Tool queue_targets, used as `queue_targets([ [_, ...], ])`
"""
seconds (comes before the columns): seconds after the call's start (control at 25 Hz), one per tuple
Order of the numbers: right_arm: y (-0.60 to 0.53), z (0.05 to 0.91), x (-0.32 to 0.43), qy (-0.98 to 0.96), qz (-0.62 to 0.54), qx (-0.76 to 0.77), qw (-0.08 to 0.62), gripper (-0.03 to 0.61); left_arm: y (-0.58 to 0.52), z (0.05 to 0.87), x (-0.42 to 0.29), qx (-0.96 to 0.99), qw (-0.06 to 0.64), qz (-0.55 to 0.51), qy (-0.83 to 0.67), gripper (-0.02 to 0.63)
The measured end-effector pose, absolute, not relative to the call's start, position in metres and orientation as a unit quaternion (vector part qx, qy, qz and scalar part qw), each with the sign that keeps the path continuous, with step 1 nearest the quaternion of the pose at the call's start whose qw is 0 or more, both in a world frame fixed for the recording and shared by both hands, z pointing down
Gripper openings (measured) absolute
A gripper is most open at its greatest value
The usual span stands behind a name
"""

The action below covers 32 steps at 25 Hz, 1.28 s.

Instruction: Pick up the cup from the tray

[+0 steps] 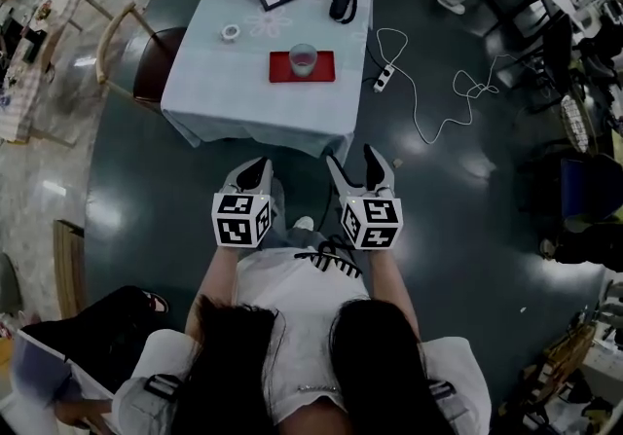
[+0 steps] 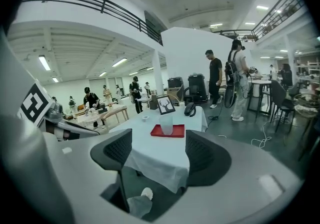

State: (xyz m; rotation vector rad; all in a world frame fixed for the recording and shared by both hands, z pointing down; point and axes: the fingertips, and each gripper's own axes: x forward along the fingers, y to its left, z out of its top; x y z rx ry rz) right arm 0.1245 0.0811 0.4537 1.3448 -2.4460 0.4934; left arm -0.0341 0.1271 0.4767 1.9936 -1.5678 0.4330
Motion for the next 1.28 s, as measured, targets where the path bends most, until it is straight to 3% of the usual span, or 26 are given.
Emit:
queue_targets([
  [0.68,-0.001,0.472,0.082,-0.859,0.172,0.453,0.165,0.408,0.044,0.499,-0.055,0.741,0.293,0.186,-0.574,0.000],
  [1.28,-0.108,0.494,0.015,-0.865,0.170,0.438,0.174,0.463,-0.070,0.505,-0.114,0.738,0.300,0.196,-0.572,0.001],
])
